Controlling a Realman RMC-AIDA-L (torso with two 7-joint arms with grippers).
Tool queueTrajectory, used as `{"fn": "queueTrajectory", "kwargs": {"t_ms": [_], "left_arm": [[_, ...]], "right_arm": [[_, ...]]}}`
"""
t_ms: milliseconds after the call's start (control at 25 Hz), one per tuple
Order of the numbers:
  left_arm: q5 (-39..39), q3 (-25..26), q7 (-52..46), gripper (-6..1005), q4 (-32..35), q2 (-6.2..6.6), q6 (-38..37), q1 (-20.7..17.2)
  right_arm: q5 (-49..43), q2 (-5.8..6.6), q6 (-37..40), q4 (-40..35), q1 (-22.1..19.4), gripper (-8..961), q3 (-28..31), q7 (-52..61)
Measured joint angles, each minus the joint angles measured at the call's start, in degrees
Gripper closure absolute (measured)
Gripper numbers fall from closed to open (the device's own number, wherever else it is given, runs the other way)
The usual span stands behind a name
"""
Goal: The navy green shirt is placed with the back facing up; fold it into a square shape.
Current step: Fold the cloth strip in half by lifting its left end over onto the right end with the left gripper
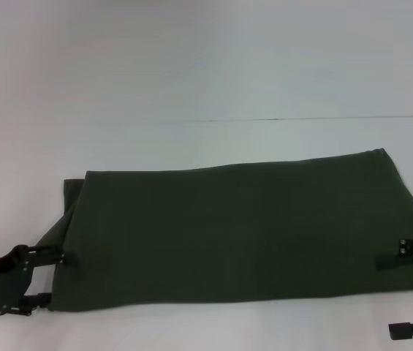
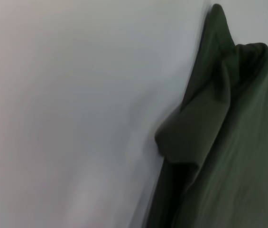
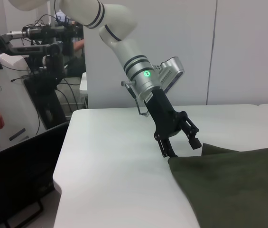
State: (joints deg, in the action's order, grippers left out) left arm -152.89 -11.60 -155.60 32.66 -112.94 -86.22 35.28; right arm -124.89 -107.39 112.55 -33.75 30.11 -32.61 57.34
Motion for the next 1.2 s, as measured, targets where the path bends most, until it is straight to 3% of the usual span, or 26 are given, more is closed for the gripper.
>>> {"fn": "queueTrajectory", "kwargs": {"t_ms": [360, 1200], "left_arm": [[-0.1, 0.7, -1.0, 98, 2.2, 0.63, -1.9, -0.4], [0.3, 0.7, -1.7, 99, 0.4, -0.39, -1.3, -2.2]], "right_arm": [[0.0, 0.0, -0.2, -0.1, 0.1, 28, 0.0, 0.1], [0.0, 0.14, -0.2, -0.4, 0.4, 29, 0.0, -0.3]]}}
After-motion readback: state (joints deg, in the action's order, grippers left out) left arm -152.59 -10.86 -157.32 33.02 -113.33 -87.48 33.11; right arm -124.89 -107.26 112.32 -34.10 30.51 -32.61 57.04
